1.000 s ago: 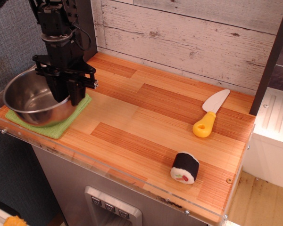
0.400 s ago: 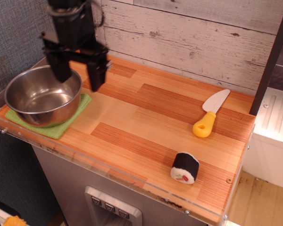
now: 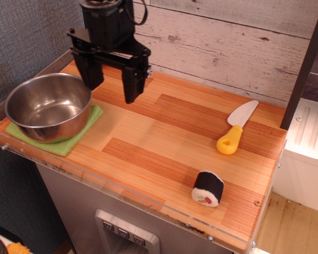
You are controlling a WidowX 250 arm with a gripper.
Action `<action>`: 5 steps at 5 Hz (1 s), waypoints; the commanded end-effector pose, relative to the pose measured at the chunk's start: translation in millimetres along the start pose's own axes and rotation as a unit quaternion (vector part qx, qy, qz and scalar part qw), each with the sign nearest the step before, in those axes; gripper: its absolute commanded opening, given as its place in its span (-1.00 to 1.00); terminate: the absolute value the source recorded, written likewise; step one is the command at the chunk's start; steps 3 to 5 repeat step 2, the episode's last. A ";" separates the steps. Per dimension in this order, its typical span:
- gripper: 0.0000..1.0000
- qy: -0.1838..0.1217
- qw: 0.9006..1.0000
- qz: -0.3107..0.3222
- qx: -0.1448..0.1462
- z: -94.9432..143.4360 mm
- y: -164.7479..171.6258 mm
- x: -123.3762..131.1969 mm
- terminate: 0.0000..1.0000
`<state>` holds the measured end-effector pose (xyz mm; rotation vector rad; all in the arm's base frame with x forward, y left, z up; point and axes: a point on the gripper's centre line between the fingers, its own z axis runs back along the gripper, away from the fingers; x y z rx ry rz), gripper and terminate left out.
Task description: Pick up the pot and place it on the cloth
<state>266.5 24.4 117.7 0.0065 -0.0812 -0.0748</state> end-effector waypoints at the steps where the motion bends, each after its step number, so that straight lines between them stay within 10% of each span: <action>1: 1.00 -0.031 0.999 -0.011 -0.002 20.0 0.7 -2.8 -1.00; 2: 1.00 -0.031 0.999 -0.011 -0.002 20.0 0.7 -2.8 1.00; 5: 1.00 -0.031 0.999 -0.011 -0.002 20.0 0.7 -2.8 1.00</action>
